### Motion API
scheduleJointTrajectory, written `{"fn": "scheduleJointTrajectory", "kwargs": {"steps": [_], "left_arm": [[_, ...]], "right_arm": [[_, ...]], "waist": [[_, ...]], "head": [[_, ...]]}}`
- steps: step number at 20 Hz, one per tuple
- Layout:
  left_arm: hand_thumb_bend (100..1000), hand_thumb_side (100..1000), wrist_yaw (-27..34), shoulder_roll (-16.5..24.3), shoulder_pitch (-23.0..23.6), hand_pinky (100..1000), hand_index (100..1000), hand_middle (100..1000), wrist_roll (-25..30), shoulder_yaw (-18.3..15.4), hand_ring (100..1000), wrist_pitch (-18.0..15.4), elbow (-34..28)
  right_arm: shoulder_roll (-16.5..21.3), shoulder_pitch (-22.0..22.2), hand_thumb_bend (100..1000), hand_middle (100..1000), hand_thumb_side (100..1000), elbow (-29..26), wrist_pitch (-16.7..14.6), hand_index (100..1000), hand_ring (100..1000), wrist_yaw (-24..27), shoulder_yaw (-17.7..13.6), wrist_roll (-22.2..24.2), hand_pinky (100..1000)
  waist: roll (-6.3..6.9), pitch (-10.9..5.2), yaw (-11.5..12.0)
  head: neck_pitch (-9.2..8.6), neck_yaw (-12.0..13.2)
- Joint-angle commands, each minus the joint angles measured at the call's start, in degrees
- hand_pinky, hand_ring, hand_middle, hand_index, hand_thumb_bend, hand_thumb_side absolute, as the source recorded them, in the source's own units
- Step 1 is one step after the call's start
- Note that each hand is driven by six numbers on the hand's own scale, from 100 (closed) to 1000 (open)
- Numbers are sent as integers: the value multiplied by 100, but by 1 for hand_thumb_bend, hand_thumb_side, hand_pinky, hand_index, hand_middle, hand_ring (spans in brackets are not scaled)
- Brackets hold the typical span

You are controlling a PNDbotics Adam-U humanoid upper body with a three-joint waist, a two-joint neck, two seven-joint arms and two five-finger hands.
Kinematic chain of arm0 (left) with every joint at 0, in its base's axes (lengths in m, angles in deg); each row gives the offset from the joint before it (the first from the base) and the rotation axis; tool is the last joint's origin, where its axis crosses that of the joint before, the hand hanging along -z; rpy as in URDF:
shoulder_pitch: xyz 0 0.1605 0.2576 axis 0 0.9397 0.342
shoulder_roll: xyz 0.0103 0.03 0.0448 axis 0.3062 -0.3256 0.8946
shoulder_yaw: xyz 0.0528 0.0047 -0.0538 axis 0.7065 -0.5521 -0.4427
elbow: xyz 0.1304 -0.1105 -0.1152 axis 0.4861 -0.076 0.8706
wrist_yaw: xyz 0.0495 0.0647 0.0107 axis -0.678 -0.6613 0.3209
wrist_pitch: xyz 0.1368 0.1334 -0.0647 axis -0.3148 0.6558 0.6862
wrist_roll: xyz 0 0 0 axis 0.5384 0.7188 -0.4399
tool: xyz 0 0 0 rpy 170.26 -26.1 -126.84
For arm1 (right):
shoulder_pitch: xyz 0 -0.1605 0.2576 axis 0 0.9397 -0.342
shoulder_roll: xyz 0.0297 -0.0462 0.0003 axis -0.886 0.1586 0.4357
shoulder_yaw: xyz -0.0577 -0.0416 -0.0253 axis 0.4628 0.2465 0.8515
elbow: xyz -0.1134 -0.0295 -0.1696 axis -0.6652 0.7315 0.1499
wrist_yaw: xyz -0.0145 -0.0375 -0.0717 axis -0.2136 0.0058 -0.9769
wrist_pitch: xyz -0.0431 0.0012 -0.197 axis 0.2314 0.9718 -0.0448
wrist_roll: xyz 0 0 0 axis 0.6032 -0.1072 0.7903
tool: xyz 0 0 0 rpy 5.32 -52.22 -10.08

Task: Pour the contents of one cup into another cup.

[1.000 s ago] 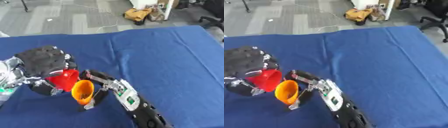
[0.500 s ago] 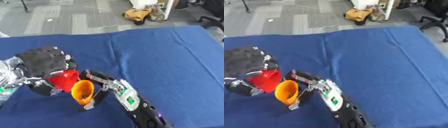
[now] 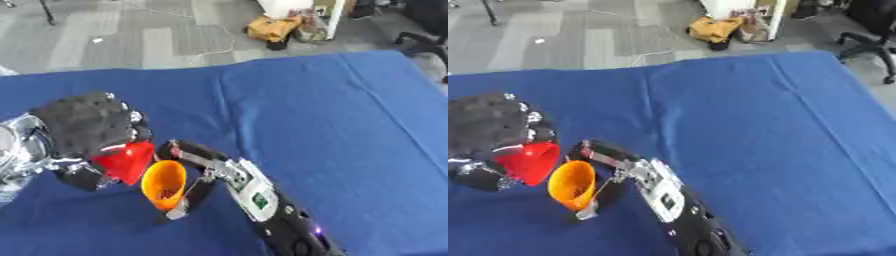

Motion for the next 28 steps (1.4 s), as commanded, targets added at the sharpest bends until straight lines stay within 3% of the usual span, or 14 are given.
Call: {"fn": "scheduleJointTrajectory", "kwargs": {"steps": [1,13,25,27,28], "left_arm": [[168,100,-60,103,-115,100,699,152,-21,-20,106,-34,-67],[129,100,-2,80,-26,100,700,159,-282,-137,116,146,-25],[100,100,298,71,204,100,695,168,-627,-448,133,592,33],[100,100,363,52,250,100,694,169,-664,-481,135,660,62],[100,100,390,44,270,100,693,170,-679,-494,137,688,75]], "right_arm": [[-22,-90,641,312,100,-78,-11,352,197,17,0,13,541],[1,-91,647,315,100,-44,1,354,199,-44,-58,-41,544],[268,-52,653,324,100,183,248,363,211,-634,-722,-846,556],[311,-42,700,360,109,214,357,398,254,-751,-910,-1023,583],[326,-32,791,457,197,223,392,483,357,-821,-973,-1109,652]], "waist": [[12,-108,9],[6,-103,9],[-12,-100,-19],[-17,-95,-21],[-20,-93,-23]], "head": [[-53,-12],[-68,-32],[-76,-7],[-75,-7],[-72,-6]]}}
